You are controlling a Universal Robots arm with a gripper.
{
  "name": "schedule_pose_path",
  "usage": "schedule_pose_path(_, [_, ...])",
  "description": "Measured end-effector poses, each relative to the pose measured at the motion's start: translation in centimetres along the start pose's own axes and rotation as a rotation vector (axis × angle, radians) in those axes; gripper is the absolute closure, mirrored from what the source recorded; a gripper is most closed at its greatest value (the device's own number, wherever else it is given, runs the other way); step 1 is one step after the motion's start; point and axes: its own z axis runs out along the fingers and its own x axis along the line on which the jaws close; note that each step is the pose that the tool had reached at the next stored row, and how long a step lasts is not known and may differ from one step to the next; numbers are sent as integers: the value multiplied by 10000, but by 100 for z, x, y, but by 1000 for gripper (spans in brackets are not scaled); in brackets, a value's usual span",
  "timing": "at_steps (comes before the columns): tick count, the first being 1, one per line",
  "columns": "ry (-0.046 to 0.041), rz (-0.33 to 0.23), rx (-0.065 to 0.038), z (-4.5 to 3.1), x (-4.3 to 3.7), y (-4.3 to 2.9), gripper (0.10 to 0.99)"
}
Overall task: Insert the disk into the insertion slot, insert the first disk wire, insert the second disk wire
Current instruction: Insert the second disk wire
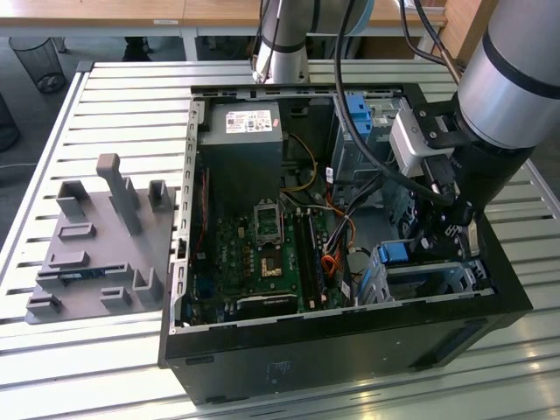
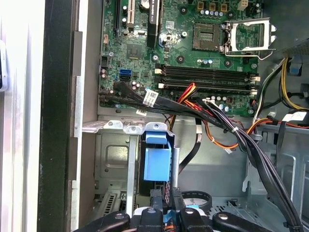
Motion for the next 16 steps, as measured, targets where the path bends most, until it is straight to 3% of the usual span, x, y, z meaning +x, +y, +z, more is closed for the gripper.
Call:
schedule_pose_path(6, [0, 0, 0, 1, 0, 0, 875])
schedule_pose_path(7, [-1, 0, 0, 1, 0, 0, 812])
schedule_pose_path(9, [-2, 0, 0, -2, 0, 0, 812])
schedule_pose_path(16, [0, 1, -16, -94, -7, -4, 812])
